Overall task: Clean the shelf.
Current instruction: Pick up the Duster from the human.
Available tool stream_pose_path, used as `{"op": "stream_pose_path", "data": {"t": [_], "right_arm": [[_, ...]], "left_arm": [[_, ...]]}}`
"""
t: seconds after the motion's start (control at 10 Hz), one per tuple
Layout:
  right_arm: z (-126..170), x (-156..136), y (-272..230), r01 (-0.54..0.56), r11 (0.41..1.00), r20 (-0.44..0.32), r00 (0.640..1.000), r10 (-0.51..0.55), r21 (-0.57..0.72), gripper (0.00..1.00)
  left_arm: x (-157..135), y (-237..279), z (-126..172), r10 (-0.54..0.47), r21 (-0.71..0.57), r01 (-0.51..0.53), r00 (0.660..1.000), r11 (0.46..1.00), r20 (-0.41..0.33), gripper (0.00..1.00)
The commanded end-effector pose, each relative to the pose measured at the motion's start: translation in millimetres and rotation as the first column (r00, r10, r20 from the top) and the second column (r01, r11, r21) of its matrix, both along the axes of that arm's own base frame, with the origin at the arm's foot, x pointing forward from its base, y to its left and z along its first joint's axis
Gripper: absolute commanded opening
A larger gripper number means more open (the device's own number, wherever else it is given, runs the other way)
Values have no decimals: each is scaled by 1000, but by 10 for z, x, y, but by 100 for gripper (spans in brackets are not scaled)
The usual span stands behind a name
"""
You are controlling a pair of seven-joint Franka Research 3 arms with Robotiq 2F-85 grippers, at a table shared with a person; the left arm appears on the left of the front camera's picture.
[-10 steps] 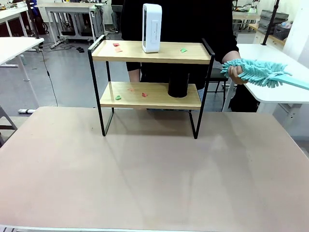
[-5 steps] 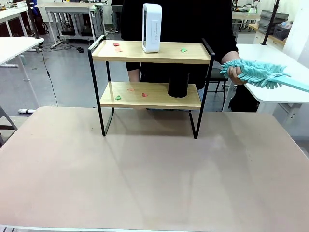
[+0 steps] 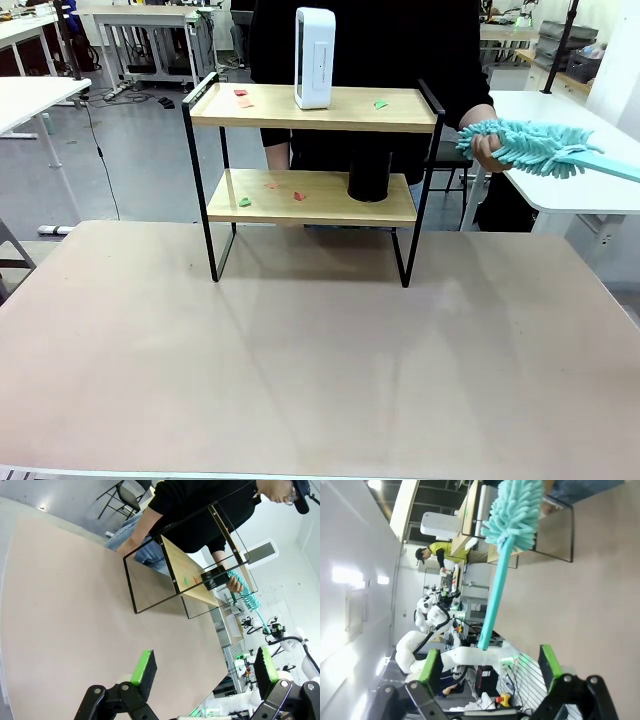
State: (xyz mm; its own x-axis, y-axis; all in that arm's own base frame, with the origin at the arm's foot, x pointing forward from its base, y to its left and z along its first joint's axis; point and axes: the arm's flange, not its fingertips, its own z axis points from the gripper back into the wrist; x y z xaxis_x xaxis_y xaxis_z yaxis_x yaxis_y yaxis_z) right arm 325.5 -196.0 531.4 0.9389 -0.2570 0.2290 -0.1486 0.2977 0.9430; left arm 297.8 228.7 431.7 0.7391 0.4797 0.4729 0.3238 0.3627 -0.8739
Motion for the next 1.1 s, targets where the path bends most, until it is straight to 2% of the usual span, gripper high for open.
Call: {"op": "stream_pose_path", "data": {"t": [0.0, 0.5, 0.8, 1.0], "right_arm": [[15, 280, 103, -54, 997, -2, 999, 54, 59, 100], [-263, 594, 686, -120, 979, -53, 990, 131, 165, 100], [-440, 703, 895, -67, 971, -143, 985, 102, 227, 100], [-446, 765, 1043, -13, 973, -247, 966, 71, 229, 100]], "left_arm": [[-9, -8, 8, 0, -2, 0, 1000, 1000, 31, 100], [-9, -8, 8, 0, -2, 0, 1000, 1000, 31, 100], [-9, -8, 8, 0, -2, 0, 1000, 1000, 31, 100], [-9, -8, 8, 0, -2, 0, 1000, 1000, 31, 100]]}}
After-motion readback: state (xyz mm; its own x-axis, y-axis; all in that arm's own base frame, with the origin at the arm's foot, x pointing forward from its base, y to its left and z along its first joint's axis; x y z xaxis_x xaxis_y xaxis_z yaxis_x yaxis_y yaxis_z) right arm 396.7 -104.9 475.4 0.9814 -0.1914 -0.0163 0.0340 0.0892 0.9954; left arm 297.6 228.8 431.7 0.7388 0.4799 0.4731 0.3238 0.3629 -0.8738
